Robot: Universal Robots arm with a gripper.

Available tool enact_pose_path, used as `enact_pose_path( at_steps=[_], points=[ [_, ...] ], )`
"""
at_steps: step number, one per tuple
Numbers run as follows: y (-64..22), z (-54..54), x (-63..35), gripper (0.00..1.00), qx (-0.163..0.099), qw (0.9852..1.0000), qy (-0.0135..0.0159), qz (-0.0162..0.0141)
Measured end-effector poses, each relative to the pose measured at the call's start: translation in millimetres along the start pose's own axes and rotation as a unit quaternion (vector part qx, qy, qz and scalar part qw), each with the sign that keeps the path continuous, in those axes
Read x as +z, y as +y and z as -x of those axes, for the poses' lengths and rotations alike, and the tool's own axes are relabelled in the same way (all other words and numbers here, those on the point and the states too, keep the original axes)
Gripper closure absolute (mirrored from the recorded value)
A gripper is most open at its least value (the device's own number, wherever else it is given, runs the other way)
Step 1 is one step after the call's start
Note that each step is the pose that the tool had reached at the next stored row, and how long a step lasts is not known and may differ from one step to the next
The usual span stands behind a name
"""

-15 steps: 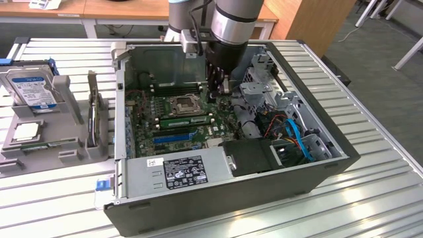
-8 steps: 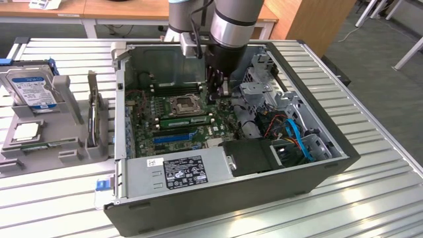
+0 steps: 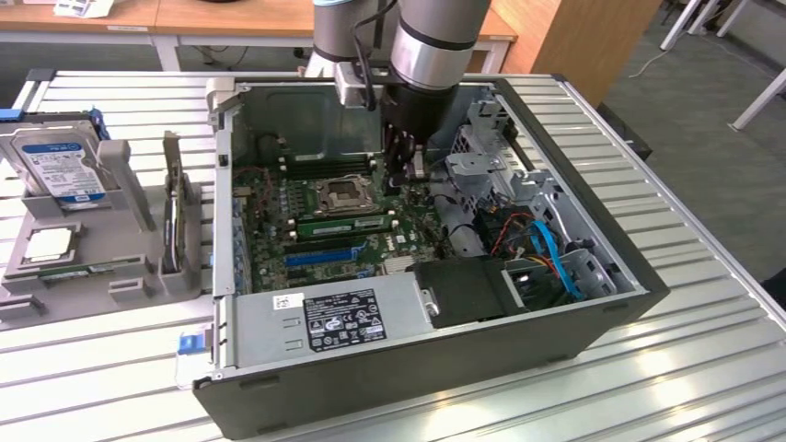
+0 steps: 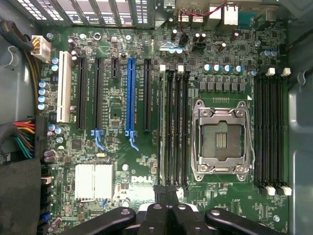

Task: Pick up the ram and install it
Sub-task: 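Press down the ram until it locks into place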

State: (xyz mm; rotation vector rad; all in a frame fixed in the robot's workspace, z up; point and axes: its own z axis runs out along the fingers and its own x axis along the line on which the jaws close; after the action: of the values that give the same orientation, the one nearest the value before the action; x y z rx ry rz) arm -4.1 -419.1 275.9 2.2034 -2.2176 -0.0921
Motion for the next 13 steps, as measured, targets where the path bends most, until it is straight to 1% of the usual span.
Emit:
enact_pose_path(
  at_steps=[3, 10, 13],
  points=[
    [-0.4, 0.0, 0.0, 0.90, 0.000, 1.0000, 0.0000, 0.0000],
    [-5.5, 0.1, -0.3, 0.90, 0.000, 1.0000, 0.0000, 0.0000],
    [-5.6, 0.0, -0.3, 0.90, 0.000, 1.0000, 0.0000, 0.0000]
  ],
)
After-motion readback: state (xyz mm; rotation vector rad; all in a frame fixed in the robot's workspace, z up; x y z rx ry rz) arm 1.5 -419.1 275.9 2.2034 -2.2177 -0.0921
